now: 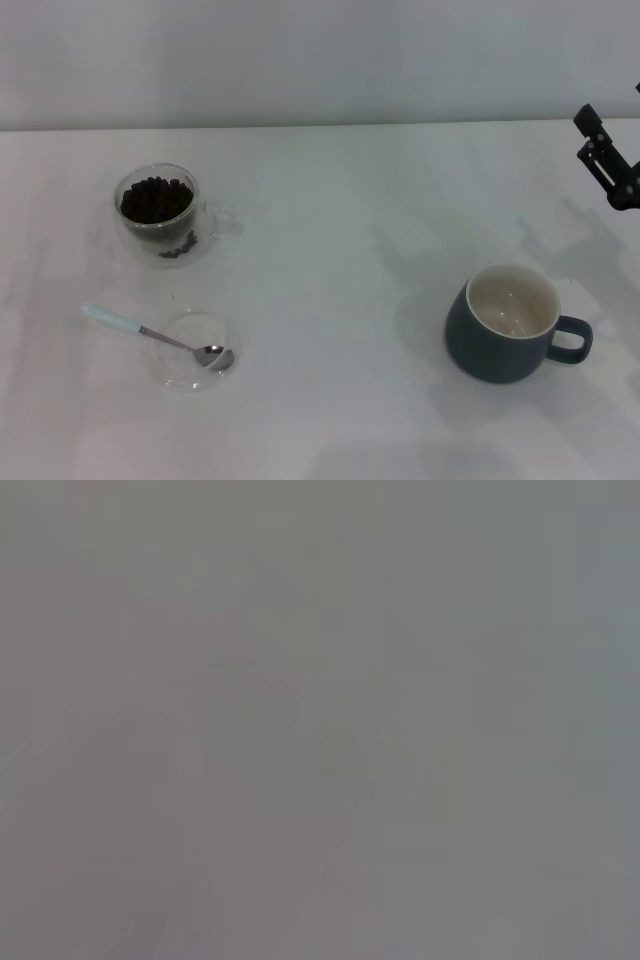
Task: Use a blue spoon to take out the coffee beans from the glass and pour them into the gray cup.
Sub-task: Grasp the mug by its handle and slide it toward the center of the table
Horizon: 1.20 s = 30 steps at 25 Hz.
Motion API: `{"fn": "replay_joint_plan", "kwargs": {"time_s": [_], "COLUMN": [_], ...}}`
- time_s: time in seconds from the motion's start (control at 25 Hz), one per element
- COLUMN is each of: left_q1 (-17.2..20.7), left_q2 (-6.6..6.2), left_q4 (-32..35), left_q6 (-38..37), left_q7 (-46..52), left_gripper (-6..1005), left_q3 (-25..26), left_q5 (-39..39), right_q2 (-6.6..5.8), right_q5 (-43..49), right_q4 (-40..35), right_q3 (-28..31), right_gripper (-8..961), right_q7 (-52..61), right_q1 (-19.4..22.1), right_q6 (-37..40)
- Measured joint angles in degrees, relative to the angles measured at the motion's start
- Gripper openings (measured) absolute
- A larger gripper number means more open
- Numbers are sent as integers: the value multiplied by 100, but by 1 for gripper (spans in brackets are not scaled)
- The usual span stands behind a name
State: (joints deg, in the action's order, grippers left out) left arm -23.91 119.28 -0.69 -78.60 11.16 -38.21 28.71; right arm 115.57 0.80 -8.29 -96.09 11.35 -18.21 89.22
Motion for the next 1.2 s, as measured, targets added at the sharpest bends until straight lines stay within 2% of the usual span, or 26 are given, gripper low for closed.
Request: {"fn": "replay_joint_plan", "kwargs": {"time_s": [0.6, 1.2], "left_q1": [78, 58], "left_q2": [-7, -13], "left_q4": [16, 34], "left_q6": [-19, -22], "left_q7": [19, 35], "left_gripper": [660, 659], "left_q3": [-2, 34], "left_q5": [3, -63], "right_q2": [-23, -73], "right_q5": [-28, 608], "right_q4": [103, 224], "right_q3": [-140, -261], "right_gripper": [730, 729], "right_q7": [296, 540], "right_q1": [153, 1094], "right_q6": [290, 479]}}
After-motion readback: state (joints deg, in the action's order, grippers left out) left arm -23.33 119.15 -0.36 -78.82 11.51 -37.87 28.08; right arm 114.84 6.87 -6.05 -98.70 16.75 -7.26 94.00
